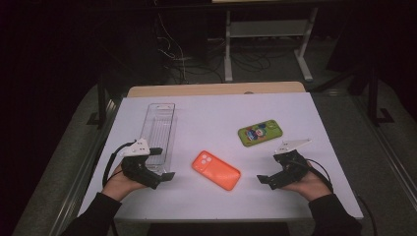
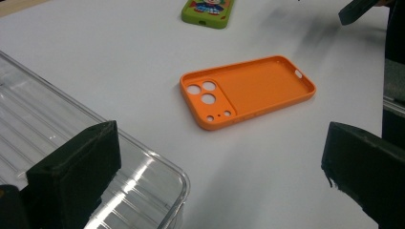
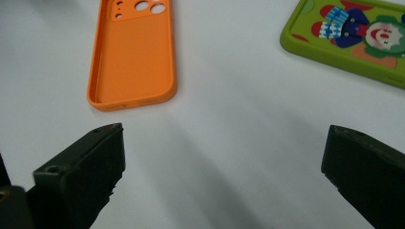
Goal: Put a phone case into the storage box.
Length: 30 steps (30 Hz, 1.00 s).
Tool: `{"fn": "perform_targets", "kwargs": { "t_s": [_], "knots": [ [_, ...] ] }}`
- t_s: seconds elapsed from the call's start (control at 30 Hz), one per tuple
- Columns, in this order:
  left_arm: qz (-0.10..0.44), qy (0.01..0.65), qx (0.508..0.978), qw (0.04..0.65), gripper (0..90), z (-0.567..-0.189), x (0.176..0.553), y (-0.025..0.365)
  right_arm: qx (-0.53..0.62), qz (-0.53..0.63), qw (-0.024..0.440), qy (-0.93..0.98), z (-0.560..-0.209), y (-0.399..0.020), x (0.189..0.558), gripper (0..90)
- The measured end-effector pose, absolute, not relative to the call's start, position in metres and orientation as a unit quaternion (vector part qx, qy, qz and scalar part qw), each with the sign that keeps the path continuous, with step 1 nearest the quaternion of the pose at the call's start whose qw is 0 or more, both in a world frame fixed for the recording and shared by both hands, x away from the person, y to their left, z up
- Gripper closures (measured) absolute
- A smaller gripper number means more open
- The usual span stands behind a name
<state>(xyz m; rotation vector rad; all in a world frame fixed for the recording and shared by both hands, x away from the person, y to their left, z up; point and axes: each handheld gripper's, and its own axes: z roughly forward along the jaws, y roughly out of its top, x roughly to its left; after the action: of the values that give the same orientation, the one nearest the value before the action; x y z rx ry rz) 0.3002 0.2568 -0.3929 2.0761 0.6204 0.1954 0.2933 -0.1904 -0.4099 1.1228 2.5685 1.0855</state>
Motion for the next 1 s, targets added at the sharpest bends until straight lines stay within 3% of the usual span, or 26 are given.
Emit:
{"fn": "perform_targets", "kwargs": {
  "t_s": [0.33, 1.0],
  "knots": [
    [0.080, 0.250, 0.846, 0.463, 0.0, -0.393, 0.302, 0.258, 0.373, 0.361, 0.081, 0.851, -0.389, -0.162, 0.307, 0.1],
    [0.080, 0.255, 0.842, 0.468, 0.0, -0.393, 0.302, 0.258, 0.343, 0.370, 0.068, 0.861, -0.384, -0.088, 0.329, 0.1]
  ]
}}
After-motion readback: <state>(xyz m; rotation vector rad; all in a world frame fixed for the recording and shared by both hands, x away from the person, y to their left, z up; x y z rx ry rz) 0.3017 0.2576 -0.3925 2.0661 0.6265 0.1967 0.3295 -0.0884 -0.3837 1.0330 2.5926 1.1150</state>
